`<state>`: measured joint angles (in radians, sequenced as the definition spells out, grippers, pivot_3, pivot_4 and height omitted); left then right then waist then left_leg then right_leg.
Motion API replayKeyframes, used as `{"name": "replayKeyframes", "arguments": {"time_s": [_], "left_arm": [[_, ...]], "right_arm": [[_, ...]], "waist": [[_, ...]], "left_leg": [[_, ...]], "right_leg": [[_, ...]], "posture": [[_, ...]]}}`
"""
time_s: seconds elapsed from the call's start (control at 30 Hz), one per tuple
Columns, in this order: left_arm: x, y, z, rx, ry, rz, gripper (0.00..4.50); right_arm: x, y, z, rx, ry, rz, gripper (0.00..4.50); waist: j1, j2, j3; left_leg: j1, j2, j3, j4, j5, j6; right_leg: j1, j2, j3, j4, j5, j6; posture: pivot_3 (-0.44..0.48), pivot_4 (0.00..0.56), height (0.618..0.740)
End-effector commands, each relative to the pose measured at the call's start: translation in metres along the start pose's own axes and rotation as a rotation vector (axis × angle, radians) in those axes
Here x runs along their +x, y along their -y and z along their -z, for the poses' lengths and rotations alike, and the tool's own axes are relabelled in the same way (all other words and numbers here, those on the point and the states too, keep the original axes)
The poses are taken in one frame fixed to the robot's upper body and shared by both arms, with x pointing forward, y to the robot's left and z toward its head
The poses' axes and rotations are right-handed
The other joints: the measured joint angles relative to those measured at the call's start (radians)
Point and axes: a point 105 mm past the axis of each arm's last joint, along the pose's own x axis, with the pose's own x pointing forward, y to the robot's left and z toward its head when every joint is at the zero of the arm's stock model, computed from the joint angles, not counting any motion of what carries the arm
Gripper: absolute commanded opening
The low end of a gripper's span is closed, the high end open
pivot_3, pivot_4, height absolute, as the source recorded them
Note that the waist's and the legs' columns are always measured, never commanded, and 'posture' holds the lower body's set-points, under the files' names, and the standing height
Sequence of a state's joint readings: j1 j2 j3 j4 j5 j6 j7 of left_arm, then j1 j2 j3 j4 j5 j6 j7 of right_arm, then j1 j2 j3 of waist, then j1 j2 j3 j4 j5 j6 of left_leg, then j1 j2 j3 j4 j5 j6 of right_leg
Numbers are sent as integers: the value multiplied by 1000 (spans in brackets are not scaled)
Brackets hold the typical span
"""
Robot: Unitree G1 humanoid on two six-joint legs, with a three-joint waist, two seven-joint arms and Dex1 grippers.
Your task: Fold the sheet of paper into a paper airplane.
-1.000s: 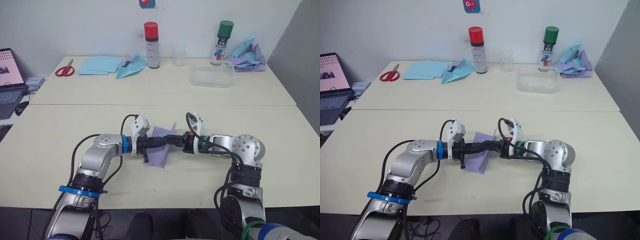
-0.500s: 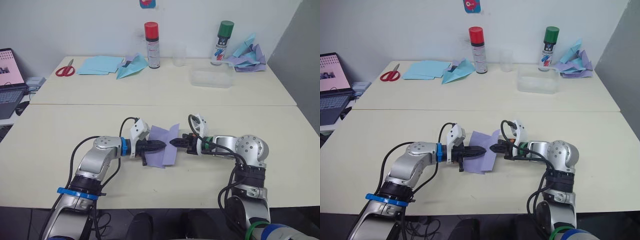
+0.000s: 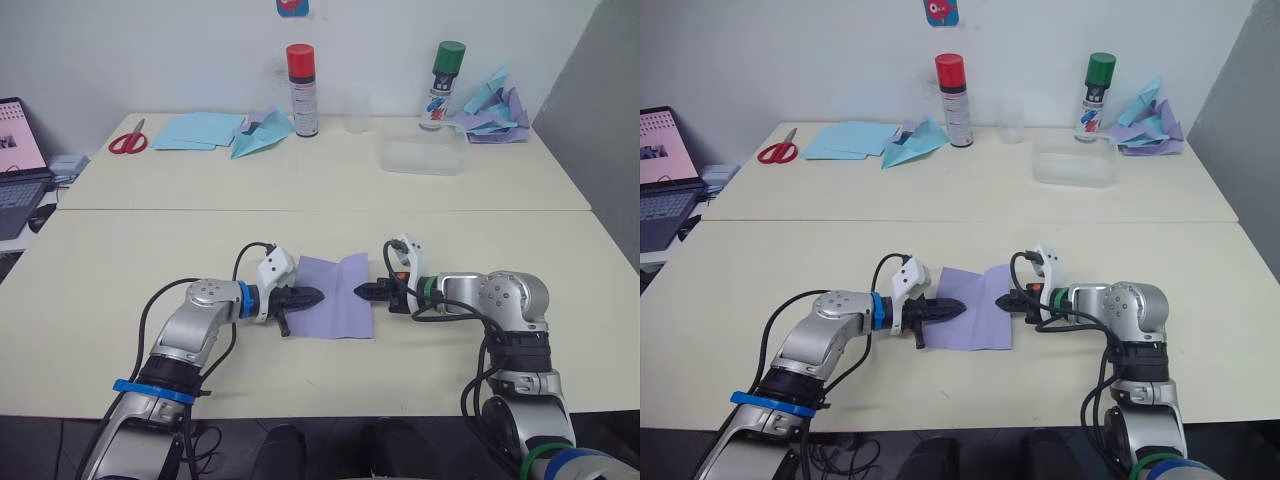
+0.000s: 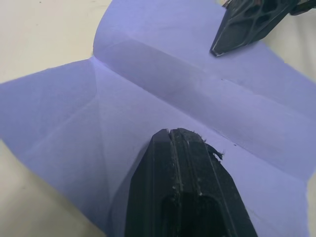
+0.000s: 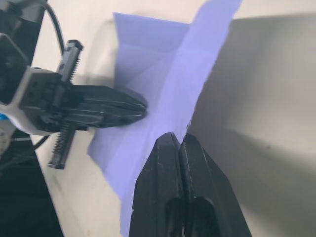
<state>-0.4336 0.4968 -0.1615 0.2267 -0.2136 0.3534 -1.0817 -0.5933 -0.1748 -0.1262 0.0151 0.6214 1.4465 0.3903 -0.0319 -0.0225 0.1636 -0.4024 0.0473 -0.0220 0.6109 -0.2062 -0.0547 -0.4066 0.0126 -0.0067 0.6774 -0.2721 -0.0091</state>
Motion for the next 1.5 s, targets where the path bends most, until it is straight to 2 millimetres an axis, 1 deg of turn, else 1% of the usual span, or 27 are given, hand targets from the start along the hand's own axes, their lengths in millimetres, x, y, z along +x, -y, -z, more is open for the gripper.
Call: {"name": "replayKeyframes", "arguments": {"time_s": [0.03, 0.1, 0.17, 0.27, 0.4, 0.5, 0.57, 0.67, 0.77, 0.83, 0.9, 0.97, 1.03, 1.1, 1.17, 1.2, 1.23, 1.3, 1.37, 1.4, 1.43, 1.5], "left_arm": [[-1, 1, 13, -9, -43, -7, 0], [-1, 1, 17, -9, -54, -5, 0], [-1, 1, 16, -15, -46, -9, 0], [0, 0, 13, -13, -38, -14, 0], [0, -3, 14, -4, -49, -24, 0], [1, -5, 19, 4, -68, -30, 0], [1, -7, 27, 0, -85, -38, 0], [1, -8, 30, 1, -90, -40, 0], [0, -9, 29, 3, -88, -40, 0], [0, -10, 28, 4, -87, -41, 0], [0, -11, 28, 7, -86, -41, 0], [0, -10, 28, 16, -93, -40, 0], [0, -10, 31, 31, -105, -37, 0], [-1, -10, 32, 33, -106, -39, 0], [0, -11, 32, 37, -106, -42, 0], [0, -11, 32, 38, -106, -43, 0], [0, -11, 32, 39, -105, -43, 0], [0, -11, 31, 42, -102, -43, 0], [-1, -12, 31, 43, -102, -44, 0], [-1, -12, 31, 44, -103, -44, 0], [-1, -12, 31, 45, -104, -43, 0], [-1, -11, 31, 50, -106, -34, 0]], "right_arm": [[0, 1, -4, -43, 23, -2, 25], [0, 6, -5, -56, 30, 19, 25], [0, 9, -7, -57, 40, 27, 25], [-1, 9, -8, -57, 45, 23, 25], [-2, 7, -6, -63, 33, 14, 25], [-4, 7, -5, -66, 27, 9, 25], [-3, 8, 1, -58, 17, 11, 25], [-3, 11, 5, -57, 13, 31, 25], [-3, 17, 3, -71, 16, 71, 25], [-4, 19, -3, -83, 38, 85, 25], [-7, 19, -7, -82, 56, 81, 412], [-12, 21, -11, -95, 69, 90, 926], [-21, 23, -18, -134, 99, 112, 1619], [-31, 24, -30, -260, 147, 164, 2338], [-39, 10, -46, -451, 239, 163, 3012], [-41, 3, -51, -505, 271, 150, 3408], [-42, -8, -55, -565, 311, 122, 3758], [-42, -30, -62, -648, 391, 59, 3758], [-38, -47, -61, -696, 431, 0, 3758], [-29, -56, -54, -731, 425, -35, 3273], [-19, -61, -47, -760, 411, -51, 3046], [-1, -65, -32, -824, 367, -77, 2291]], "waist": [[0, 0, 0], [0, 0, 0], [0, 0, 0], [0, 0, 0], [0, 0, 0], [1, 0, 0], [1, 0, 0], [1, 0, -1], [1, 0, -1], [1, 0, -1], [1, 0, -1], [1, 0, -1], [2, 0, -1], [3, 0, -1], [3, 0, -1], [2, 0, -1], [2, 0, -1], [0, 0, -1], [0, 0, -1], [0, 0, -1], [0, 0, -1], [0, 0, -1]], "left_leg": [[0, 0, 0, 0, 0, 0], [0, 0, 0, 0, 0, 0], [0, 0, 0, 0, 0, 0], [0, 0, 0, 0, 0, 0], [1, 0, 0, 0, 0, 0], [1, 0, 0, 0, 0, 0], [1, 0, 0, 0, 0, 0], [2, 0, 0, 0, 0, 0], [2, 0, 0, 0, 0, 0], [2, 0, 0, 0, 0, 0], [2, 0, 0, 0, 0, 0], [2, 0, 0, 0, 0, 0], [3, 0, -1, 0, 0, 0], [2, 0, -1, 1, 0, 0], [2, -1, 0, 1, 0, 0], [2, -1, 0, 1, 0, 0], [2, -1, 0, 1, 0, 0], [3, 0, 0, 1, 0, 0], [3, 0, -2, 0, 0, 0], [3, 0, -3, 0, 0, 0], [3, 0, -3, 0, 0, 0], [3, 0, -2, 0, 0, 0]], "right_leg": [[0, 0, 0, 0, 0, 0], [0, 0, 0, 0, 0, 0], [0, 0, 0, 0, 0, 0], [0, 0, 0, 0, 0, 0], [0, 0, 0, 0, 0, 0], [0, 0, 0, 0, 0, 0], [1, 0, 0, 0, 0, 0], [2, 0, 0, 0, 0, 0], [2, 0, 0, 1, 0, 0], [2, 0, 0, 1, 0, 0], [2, 0, 0, 1, 0, 0], [2, 0, 0, 1, 0, 0], [2, 0, 0, 1, 0, 0], [2, 0, 0, 1, 0, 0], [2, 0, 0, 1, 0, 0], [2, 0, 0, 1, 0, 0], [2, 0, 0, 1, 0, 0], [2, 1, 0, 1, 0, 0], [2, 2, 0, 2, 0, 0], [2, 2, -1, 2, 0, 0], [2, 2, -1, 2, 0, 0], [2, 2, -1, 2, 0, 0]], "posture": [[0, 150, 740], [0, 150, 740], [0, 150, 740], [0, 150, 740], [0, 150, 740], [0, 150, 740], [0, 150, 740], [0, 150, 740], [0, 150, 740], [0, 150, 740], [0, 150, 740], [0, 150, 740], [0, 150, 740], [0, 150, 740], [0, 150, 740], [0, 150, 740], [0, 150, 740], [0, 150, 740], [0, 150, 740], [0, 150, 740], [0, 150, 740], [0, 150, 740]]}}
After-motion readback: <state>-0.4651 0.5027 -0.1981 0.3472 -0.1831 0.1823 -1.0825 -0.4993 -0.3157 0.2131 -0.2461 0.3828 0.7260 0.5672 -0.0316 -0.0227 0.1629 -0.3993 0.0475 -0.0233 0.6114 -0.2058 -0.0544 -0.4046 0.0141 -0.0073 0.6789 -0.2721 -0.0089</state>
